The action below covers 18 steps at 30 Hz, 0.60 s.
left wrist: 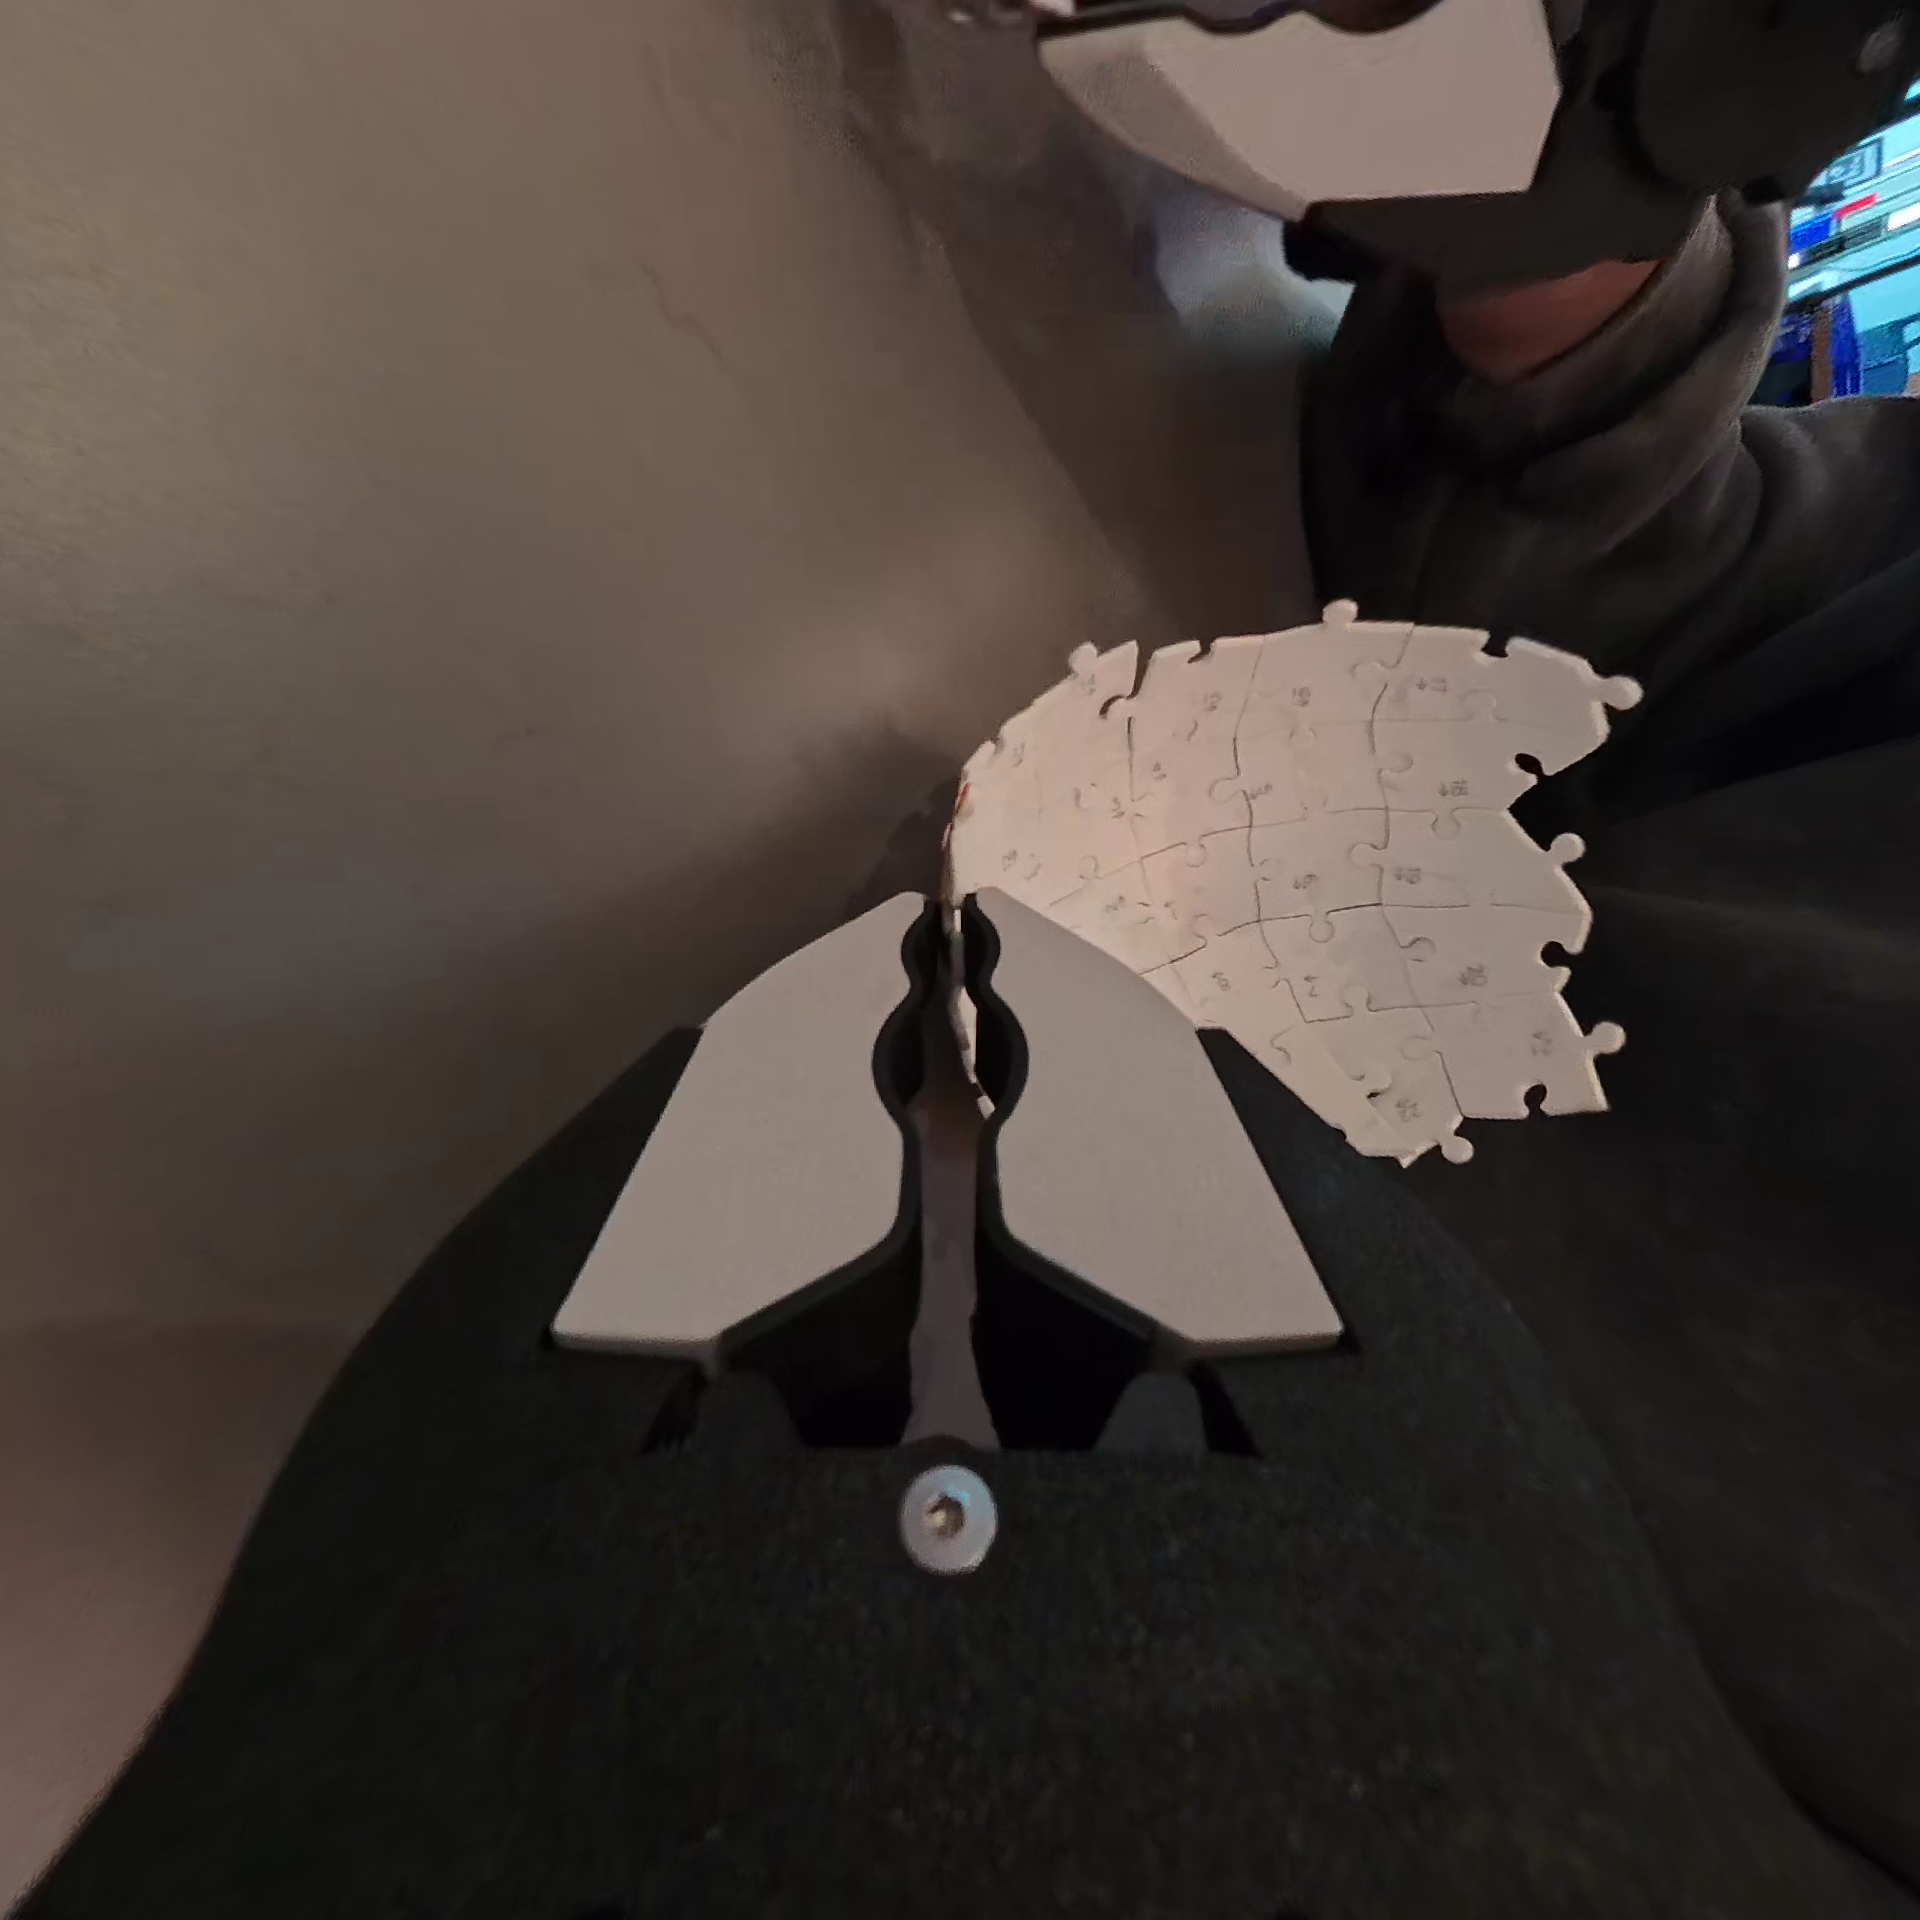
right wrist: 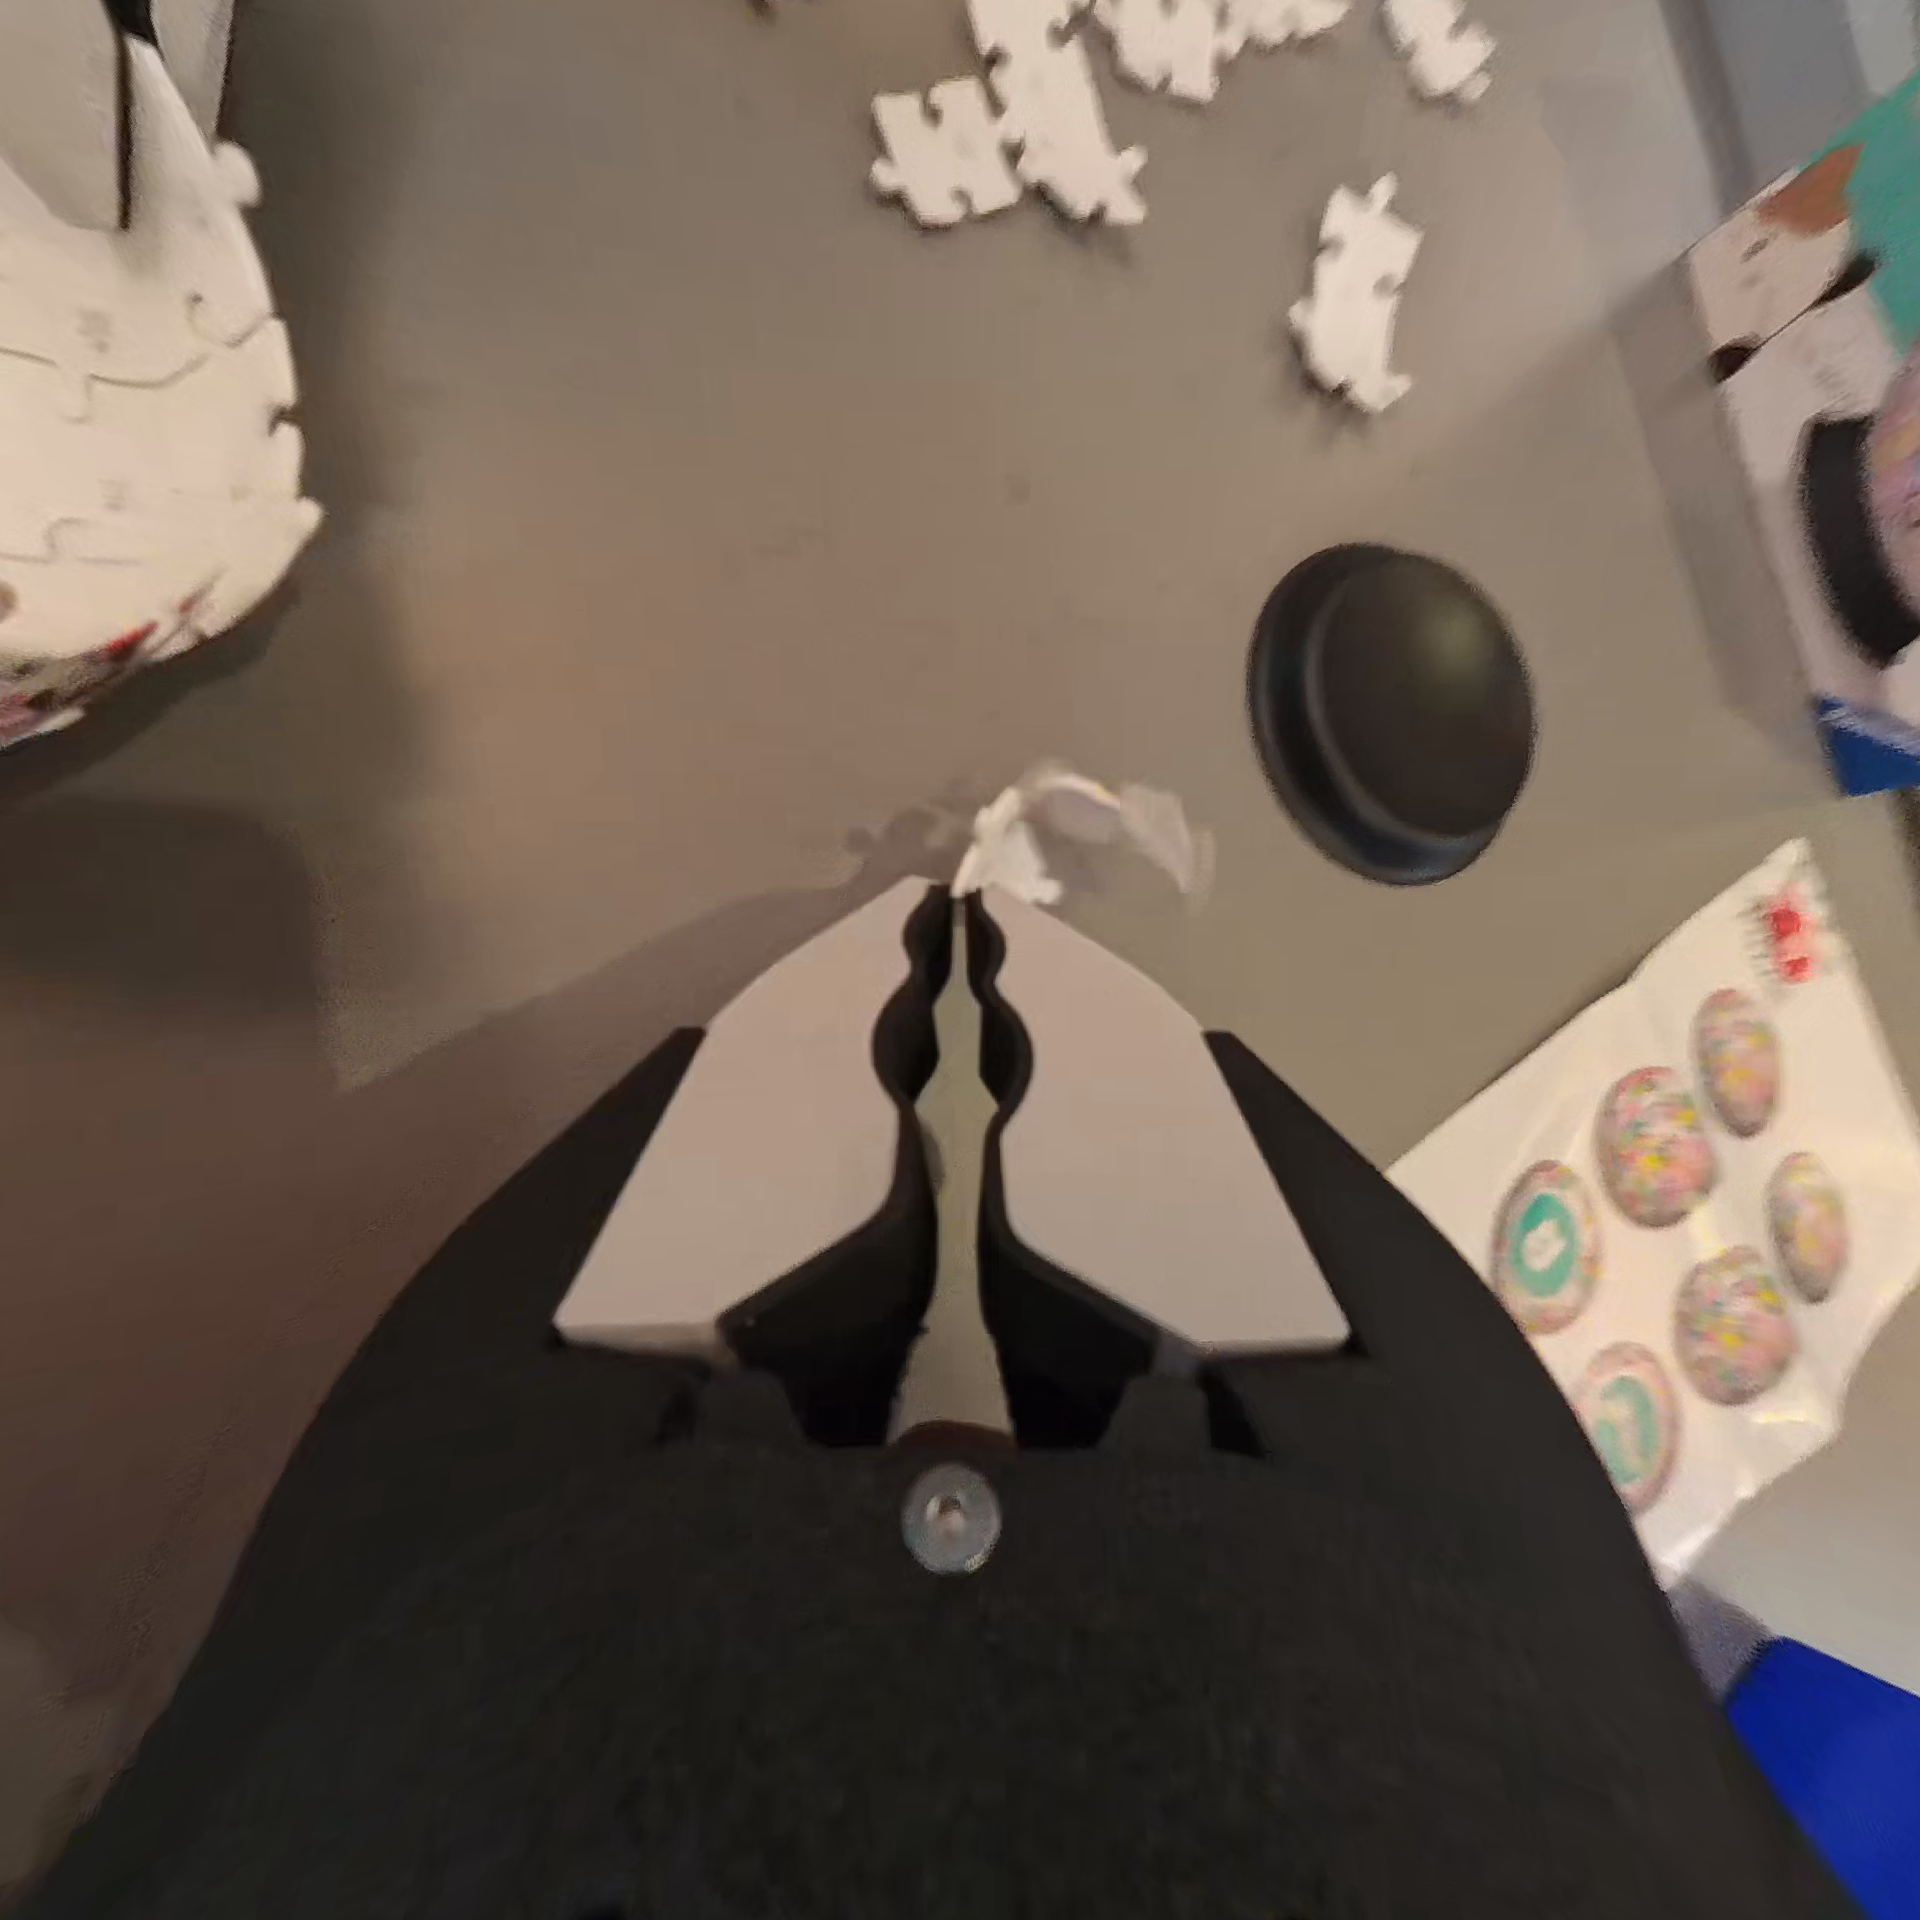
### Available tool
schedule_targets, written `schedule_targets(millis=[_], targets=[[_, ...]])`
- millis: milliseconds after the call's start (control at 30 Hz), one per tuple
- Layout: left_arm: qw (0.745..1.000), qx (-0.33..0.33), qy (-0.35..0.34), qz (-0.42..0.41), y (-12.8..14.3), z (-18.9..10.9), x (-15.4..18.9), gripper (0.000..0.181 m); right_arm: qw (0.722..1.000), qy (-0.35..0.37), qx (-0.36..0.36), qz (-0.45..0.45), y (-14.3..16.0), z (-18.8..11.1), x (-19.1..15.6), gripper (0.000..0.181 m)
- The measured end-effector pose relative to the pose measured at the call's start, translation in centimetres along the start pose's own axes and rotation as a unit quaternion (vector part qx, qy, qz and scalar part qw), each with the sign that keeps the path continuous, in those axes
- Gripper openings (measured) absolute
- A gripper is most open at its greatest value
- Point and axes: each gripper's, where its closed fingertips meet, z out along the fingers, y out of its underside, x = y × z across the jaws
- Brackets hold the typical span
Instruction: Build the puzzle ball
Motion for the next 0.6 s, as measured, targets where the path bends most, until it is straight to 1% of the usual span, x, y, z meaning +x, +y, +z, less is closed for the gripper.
schedule_targets(millis=[33, 67, 133, 167, 267, 433, 533, 600], targets=[[1.0, -0.002, 0.001, -0.001, 0.1, 0.0, 0.0, 0.003, 1.0, -0.005, 0.014, -0.016, -0.4, -0.3, -0.1, 0.002], [1.0, -0.004, 0.002, -0.002, 0.1, 0.1, 0.0, 0.003, 0.999, -0.036, 0.02, -0.036, -0.5, -0.4, -1.0, 0.002], [1.0, -0.005, 0.001, -0.001, 0.1, 0.1, 0.0, 0.002, 0.999, -0.03, -0.003, -0.039, 0.4, 0.0, -0.9, 0.005], [1.0, -0.004, 0.0, 0.0, 0.1, 0.0, 0.0, 0.002, 0.998, -0.039, -0.02, -0.034, 1.0, 0.2, -1.1, 0.006], [1.0, -0.004, -0.005, 0.003, 0.1, -0.1, 0.1, 0.003, 0.998, -0.062, -0.018, 0.013, 1.8, -0.2, -1.8, 0.014], [1.0, -0.001, -0.002, 0.005, 0.0, -0.2, 0.1, 0.003, 0.993, -0.083, 0.0, 0.085, 3.0, -1.2, -2.7, 0.016], [1.0, -0.002, 0.003, 0.003, 0.1, -0.1, 0.1, 0.003, 0.992, -0.065, 0.0, 0.106, 3.7, -2.2, -2.3, 0.019], [1.0, -0.003, 0.002, 0.003, 0.2, -0.2, 0.1, 0.003, 0.99, -0.039, 0.003, 0.138, 4.5, -3.3, -1.2, 0.02]])
